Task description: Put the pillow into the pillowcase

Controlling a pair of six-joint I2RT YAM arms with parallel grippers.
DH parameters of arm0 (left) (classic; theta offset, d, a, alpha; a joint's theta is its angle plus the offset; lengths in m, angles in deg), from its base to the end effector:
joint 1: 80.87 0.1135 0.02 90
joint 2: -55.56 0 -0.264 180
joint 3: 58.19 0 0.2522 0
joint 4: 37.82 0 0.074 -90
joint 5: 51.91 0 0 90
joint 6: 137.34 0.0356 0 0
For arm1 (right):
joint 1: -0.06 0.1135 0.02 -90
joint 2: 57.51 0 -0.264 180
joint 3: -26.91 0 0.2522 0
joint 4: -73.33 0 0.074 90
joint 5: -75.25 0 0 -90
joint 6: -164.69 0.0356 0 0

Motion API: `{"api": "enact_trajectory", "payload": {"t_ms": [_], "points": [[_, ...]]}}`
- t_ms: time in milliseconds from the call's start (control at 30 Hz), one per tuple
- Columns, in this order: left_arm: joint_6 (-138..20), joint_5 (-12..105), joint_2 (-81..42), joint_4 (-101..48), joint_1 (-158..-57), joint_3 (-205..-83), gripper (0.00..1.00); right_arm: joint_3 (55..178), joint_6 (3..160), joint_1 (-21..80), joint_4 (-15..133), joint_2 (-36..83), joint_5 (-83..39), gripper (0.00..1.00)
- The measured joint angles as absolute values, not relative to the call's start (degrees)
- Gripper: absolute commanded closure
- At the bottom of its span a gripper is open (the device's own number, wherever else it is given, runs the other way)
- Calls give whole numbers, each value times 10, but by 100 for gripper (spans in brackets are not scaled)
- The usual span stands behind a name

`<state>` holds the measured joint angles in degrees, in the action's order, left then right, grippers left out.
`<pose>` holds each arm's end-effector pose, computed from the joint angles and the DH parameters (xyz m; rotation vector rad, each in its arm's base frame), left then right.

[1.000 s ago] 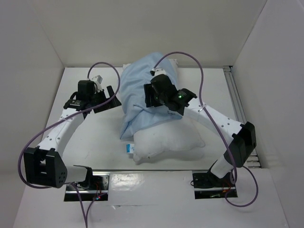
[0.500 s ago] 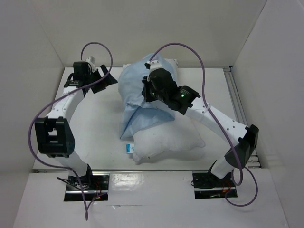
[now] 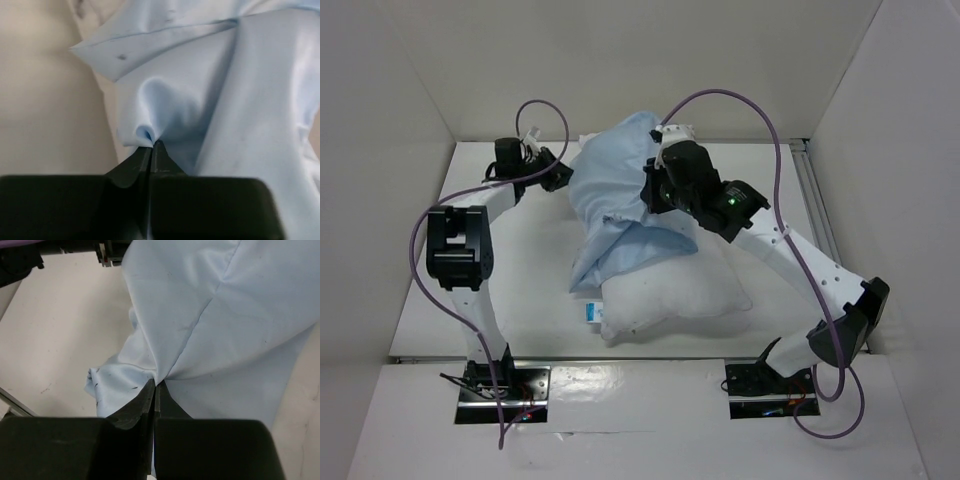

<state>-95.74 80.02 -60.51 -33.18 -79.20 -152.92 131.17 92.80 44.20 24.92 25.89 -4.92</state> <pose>0.4618 -0.0103 0.2148 -0.4261 2.0822 -1.2394 0.2353 0.2199 0.4151 -0.3625 2.0496 0.4983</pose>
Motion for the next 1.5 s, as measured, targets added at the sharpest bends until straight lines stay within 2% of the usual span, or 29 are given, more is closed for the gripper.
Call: {"api": "enact_trajectory", "payload": {"t_ms": [167,367,633,800,833,867,900,933,967,1000,1067,1100,1167,1333,1500], "points": [[-960,828,-570,-341,-779,-1529,100,1312,920,426,242,260,-53,100],[-967,807,-428,-293,-694,-1540,100,1361,898,412,241,267,-65,100],[-892,634,-257,-120,-596,-1727,100,1389,880,404,336,274,-154,100],[-849,552,-211,-53,-589,-1717,98,1396,877,384,420,347,-207,100],[-843,535,-211,-45,-589,-1701,88,1406,879,373,430,380,-218,95],[-834,523,-216,-37,-590,-1682,71,1421,881,366,432,410,-225,82],[-825,513,-221,-25,-589,-1666,30,1446,885,357,428,447,-233,72],[-815,507,-235,-15,-589,-1652,18,1481,886,348,414,491,-239,55],[-808,501,-257,-1,-589,-1640,10,1517,889,339,394,528,-246,28],[-800,498,-277,15,-589,-1634,5,1542,890,332,379,557,-249,20],[-785,483,-320,60,-594,-1633,2,1552,887,319,341,578,-249,3],[-775,478,-332,74,-597,-1633,2,1546,890,314,324,573,-244,1],[-765,462,-338,98,-613,-1633,4,1521,889,308,307,541,-225,1],[-743,443,-303,106,-686,-1636,19,1386,894,310,267,350,-154,1],[-730,448,-263,99,-782,-1634,19,1267,909,313,229,190,-103,1]]}}
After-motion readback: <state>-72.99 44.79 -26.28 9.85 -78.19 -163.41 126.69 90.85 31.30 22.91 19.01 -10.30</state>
